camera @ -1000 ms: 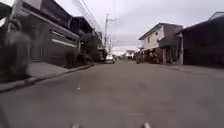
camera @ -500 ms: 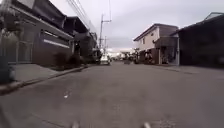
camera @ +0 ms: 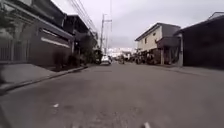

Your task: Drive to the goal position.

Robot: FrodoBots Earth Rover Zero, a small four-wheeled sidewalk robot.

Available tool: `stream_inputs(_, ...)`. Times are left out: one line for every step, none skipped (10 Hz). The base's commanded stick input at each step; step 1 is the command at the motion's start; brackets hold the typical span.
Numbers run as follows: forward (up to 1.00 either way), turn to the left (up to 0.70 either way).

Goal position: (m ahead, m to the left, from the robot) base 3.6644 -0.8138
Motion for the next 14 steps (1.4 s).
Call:
stream_inputs(0.7, 0.0)
stream_inputs(0.7, 0.0)
stream_inputs(0.7, 0.0)
stream_inputs(0.7, 0.0)
stream_inputs(0.7, 0.0)
stream_inputs(0.7, 0.0)
stream_inputs(0.7, 0.0)
stream_inputs(0.7, 0.0)
stream_inputs(0.7, 0.0)
stream_inputs(0.7, 0.0)
stream_inputs(0.7, 0.0)
stream_inputs(0.7, 0.0)
stream_inputs(0.7, 0.0)
stream_inputs(0.7, 0.0)
